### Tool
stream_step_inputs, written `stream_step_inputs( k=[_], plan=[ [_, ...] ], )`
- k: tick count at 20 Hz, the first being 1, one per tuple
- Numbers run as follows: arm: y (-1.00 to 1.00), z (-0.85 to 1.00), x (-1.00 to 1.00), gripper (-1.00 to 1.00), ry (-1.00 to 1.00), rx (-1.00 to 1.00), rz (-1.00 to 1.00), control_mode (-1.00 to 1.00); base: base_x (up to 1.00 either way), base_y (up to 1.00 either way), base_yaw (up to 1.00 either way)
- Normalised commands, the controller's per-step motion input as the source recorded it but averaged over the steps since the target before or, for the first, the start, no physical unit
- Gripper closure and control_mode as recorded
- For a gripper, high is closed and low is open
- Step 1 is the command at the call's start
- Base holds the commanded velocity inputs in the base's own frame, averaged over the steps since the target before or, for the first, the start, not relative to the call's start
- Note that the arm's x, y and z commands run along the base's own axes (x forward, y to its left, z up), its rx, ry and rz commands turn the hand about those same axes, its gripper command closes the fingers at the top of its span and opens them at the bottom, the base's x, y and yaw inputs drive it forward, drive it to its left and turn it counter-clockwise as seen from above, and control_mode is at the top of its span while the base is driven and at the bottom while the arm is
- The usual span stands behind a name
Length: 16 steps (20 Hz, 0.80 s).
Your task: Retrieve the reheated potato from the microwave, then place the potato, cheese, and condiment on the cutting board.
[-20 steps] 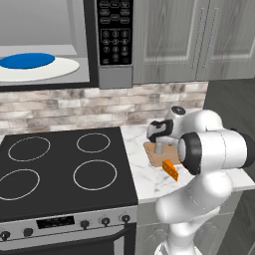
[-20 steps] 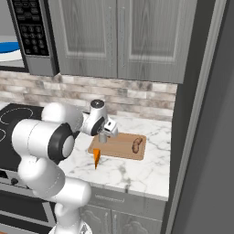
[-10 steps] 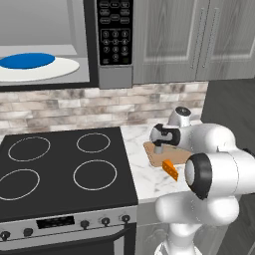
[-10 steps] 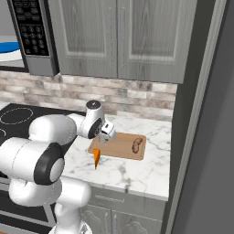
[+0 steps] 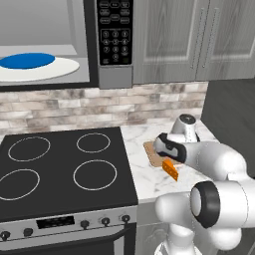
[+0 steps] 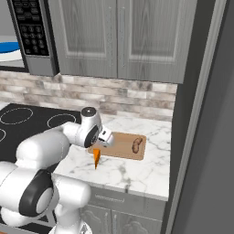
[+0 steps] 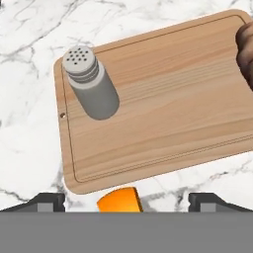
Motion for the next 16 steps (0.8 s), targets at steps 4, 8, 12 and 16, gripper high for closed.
stream_step_inputs(
  k=[4, 8, 12, 16],
  plan=[
    [0.0, -0.07, -0.16, -1.0, 0.0, -0.07, 0.0, -1.0, 0.0, 0.0, 0.0],
    [0.0, -0.01, -0.13, -1.0, 0.0, -0.01, 0.0, -1.0, 0.0, 0.0, 0.0],
    [-0.01, 0.0, -0.19, -1.0, 0.0, 0.0, 0.0, -1.0, 0.0, 0.0, 0.0],
    [0.0, 0.0, -0.2, -1.0, 0.0, 0.0, 0.0, -1.0, 0.0, 0.0, 0.0]
  ],
)
